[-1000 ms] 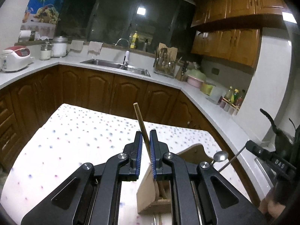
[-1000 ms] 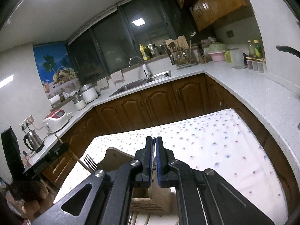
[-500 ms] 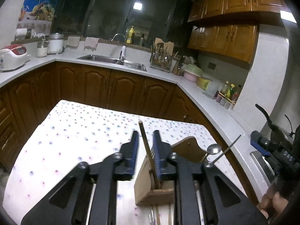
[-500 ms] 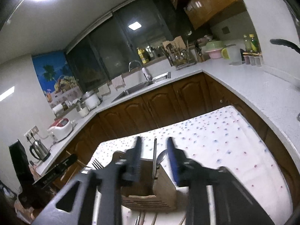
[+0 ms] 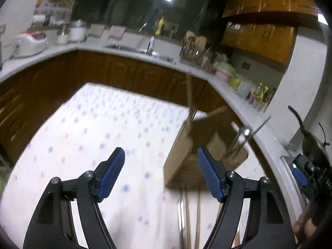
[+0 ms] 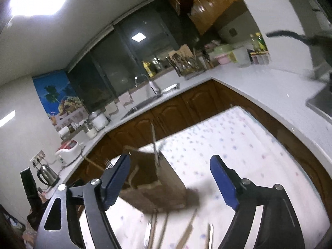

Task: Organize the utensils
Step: 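Move both open tools back over the remaining chopsticks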

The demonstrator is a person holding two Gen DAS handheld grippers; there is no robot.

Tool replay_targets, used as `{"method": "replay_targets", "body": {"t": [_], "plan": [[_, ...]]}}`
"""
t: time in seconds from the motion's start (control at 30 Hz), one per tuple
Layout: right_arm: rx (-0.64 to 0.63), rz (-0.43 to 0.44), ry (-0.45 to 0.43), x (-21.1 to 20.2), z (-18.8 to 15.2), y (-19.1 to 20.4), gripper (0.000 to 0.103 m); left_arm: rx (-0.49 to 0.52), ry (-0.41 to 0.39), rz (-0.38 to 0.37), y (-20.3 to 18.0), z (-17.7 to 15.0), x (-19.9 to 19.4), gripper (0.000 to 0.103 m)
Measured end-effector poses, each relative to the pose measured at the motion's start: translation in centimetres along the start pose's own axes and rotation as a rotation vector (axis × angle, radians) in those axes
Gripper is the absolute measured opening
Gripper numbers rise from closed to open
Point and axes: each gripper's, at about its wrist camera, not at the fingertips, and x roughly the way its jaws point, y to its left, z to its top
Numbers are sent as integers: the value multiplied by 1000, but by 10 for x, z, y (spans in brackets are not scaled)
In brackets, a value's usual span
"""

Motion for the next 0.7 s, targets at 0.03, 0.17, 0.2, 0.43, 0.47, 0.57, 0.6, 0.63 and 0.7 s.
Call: {"method": "replay_targets", "body": {"t": [0.03, 0.17, 0.2, 0.43, 0.47, 0.57, 0.6, 0.63, 0.7], "plan": [[3, -7, 13, -1, -7, -3, 82, -5, 16, 5, 3, -7, 0, 74], [16, -42, 66, -7, -37, -14, 82, -17, 76, 28, 12, -34, -1, 74], [21, -46, 74, -8, -43, -15, 82, -17, 87, 32, 13, -39, -1, 74], [44, -74, 141, -11, -81, -26, 82, 0, 163, 47, 10, -63, 3, 74], [43, -76, 151, -11, -84, -26, 82, 2, 176, 43, 9, -65, 4, 74], [43, -79, 165, -11, -91, -25, 82, 17, 200, 41, 5, -70, 8, 74], [44, -81, 170, -11, -92, -25, 82, 25, 207, 42, 3, -72, 9, 74], [45, -82, 175, -11, -93, -25, 82, 32, 214, 45, 1, -73, 11, 74], [44, -85, 184, -9, -95, -26, 82, 42, 227, 43, -1, -75, 13, 74]]}}
